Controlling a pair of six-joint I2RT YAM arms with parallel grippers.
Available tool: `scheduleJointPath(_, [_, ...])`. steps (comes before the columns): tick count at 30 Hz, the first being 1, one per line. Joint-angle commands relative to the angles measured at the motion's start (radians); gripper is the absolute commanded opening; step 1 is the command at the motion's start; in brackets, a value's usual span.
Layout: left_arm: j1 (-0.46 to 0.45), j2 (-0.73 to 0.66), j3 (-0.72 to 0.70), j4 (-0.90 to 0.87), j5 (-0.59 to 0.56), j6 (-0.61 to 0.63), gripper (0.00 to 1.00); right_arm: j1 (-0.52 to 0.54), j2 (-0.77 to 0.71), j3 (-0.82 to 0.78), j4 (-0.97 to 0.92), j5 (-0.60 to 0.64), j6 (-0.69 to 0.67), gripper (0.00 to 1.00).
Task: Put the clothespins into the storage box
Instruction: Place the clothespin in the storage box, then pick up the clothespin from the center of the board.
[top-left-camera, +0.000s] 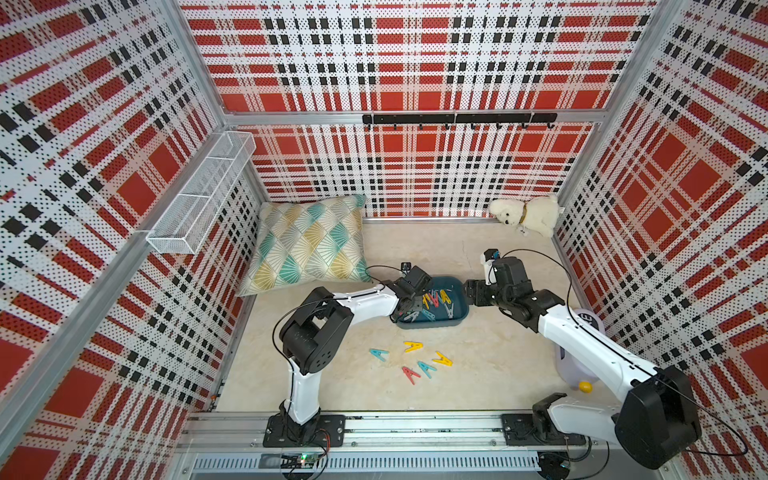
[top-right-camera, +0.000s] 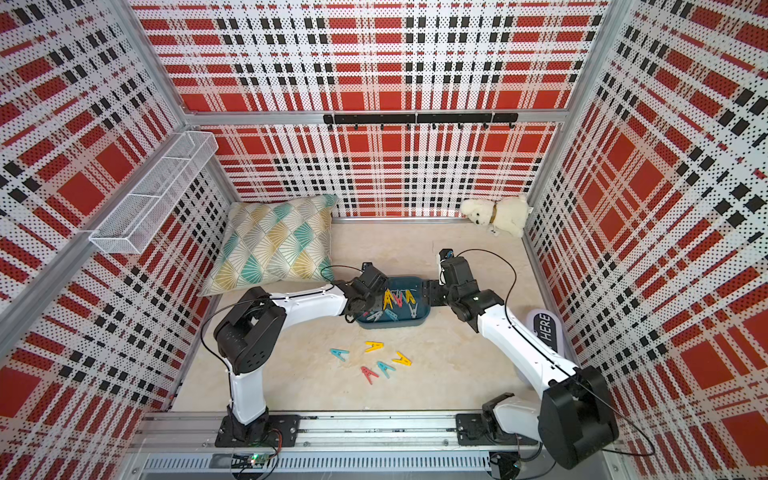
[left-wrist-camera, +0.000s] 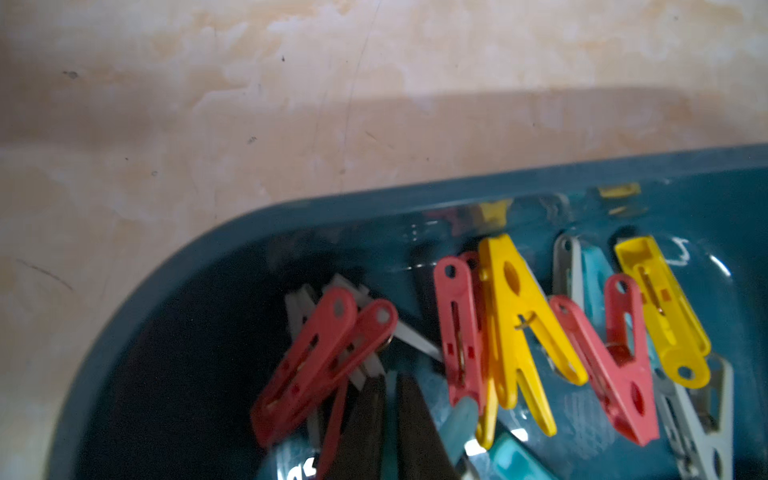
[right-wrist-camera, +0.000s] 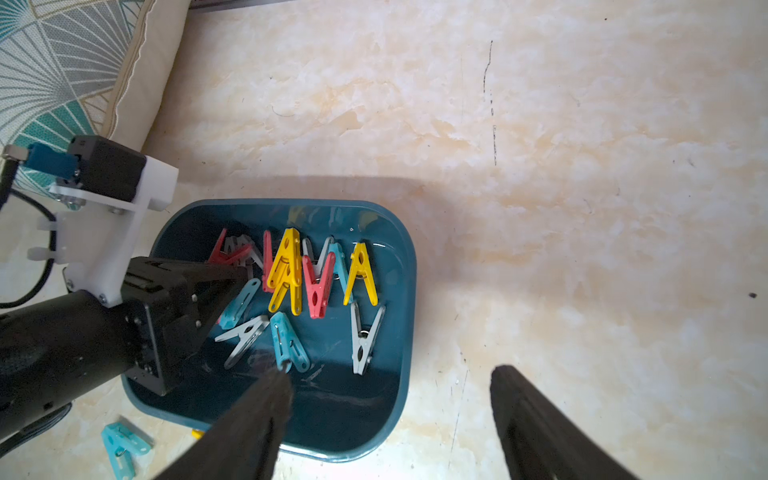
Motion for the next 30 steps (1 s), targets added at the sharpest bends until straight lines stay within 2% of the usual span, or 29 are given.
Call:
scheduleJointPath(1, [0.003,0.004,0.039,-0.035,-0.005,0.026,0.18,0.006,-0.021,0.018,0.007,0.000,-0.012,0.83])
scheduleJointPath(11, [-0.006,-0.080,0.128,-0.081,-0.028,0.049,0.25,0.006,-0.024,0.008,0.010,0.007,-0.016,0.83])
scheduleJointPath(17, [-0.008,-0.213,0.106,-0.122,-0.076,0.045,0.26,0.005,-0.032,0.014,0.001,0.020,-0.023,0.83])
scheduleJointPath(21, [-0.013,-0.376,-0.006,-0.141,-0.117,0.014,0.26,0.005,-0.021,0.014,0.007,0.016,-0.026,0.83])
scheduleJointPath(27, [-0.014,-0.601,-0.231,-0.207,0.013,0.112,0.26,0.005,0.001,0.008,0.029,0.001,-0.026,0.83])
scheduleJointPath(30, [-0.039,-0.701,-0.349,-0.215,0.016,0.091,0.26,0.006,0.006,0.008,0.032,-0.006,-0.029,0.83])
